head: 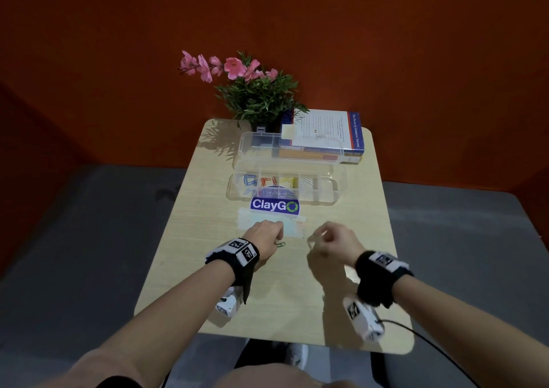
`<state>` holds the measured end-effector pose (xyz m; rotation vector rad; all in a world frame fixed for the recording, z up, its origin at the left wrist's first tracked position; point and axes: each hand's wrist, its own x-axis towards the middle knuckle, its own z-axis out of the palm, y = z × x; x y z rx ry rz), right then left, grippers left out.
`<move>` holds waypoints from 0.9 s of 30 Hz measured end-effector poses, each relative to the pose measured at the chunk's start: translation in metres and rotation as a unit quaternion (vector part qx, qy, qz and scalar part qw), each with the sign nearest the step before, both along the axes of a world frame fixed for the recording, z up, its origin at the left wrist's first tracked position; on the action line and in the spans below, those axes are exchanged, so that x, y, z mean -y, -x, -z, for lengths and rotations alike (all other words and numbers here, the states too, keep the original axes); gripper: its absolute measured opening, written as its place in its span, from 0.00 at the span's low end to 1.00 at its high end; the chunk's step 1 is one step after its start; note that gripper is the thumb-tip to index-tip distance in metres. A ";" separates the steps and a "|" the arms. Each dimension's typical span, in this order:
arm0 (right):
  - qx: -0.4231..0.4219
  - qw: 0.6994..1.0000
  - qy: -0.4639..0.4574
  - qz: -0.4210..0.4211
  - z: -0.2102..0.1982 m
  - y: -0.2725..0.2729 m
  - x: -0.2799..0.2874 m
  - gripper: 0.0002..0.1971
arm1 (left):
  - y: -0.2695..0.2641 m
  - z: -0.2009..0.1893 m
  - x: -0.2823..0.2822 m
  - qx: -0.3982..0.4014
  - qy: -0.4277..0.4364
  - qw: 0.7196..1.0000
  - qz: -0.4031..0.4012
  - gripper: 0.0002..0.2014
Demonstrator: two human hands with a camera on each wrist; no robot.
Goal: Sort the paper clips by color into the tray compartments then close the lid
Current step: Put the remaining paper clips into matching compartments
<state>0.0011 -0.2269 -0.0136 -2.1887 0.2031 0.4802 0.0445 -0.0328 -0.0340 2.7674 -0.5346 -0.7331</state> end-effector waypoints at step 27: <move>0.094 0.982 0.034 0.162 0.001 -0.011 0.036 0.15 | -0.044 -0.048 0.070 -0.053 0.250 0.951 -0.173 0.07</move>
